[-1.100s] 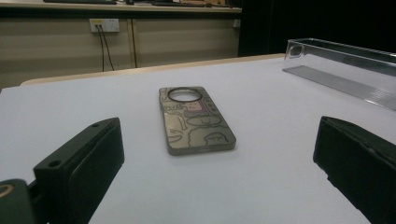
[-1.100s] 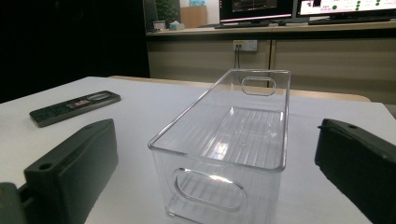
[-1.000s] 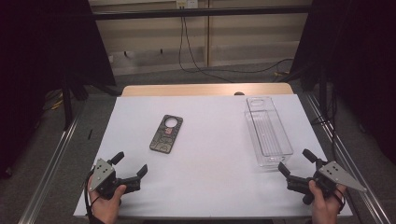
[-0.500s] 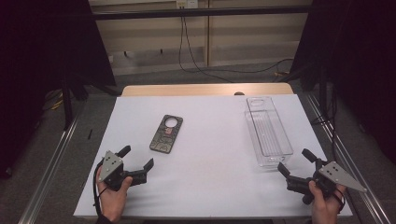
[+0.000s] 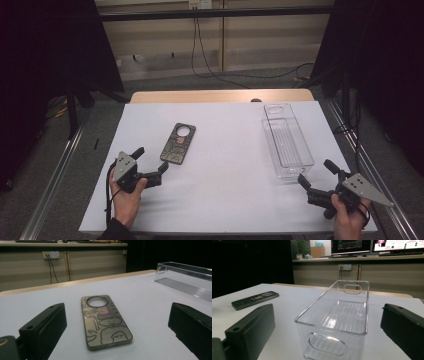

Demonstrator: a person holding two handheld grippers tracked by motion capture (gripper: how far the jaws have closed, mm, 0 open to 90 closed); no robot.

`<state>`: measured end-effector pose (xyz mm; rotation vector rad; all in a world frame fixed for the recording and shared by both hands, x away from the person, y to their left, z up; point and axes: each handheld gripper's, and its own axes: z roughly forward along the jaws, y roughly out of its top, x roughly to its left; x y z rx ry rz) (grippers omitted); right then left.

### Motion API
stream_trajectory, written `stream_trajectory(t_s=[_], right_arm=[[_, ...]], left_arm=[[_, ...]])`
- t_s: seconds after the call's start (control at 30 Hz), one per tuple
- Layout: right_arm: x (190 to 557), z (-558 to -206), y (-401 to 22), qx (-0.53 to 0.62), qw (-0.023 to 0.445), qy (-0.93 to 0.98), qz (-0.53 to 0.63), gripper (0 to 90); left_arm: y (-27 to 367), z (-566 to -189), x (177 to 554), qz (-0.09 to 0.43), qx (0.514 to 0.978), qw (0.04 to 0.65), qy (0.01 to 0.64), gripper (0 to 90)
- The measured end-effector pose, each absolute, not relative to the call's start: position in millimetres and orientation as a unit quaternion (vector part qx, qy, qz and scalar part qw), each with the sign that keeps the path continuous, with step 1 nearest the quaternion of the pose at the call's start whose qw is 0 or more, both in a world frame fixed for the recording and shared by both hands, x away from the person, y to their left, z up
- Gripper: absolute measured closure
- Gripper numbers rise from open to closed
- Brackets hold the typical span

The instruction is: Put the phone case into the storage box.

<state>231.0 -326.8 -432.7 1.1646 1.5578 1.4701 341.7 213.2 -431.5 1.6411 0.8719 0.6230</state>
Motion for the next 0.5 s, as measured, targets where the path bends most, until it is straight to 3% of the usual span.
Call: stream_trajectory(t_s=[0.5], right_arm=[[232.1,-432.8,-326.2,0.447,0.345,0.602,0.565,0.0]], left_arm=[[201.0,-419.2,359.3,0.257,0.706,0.554,0.359,1.9]])
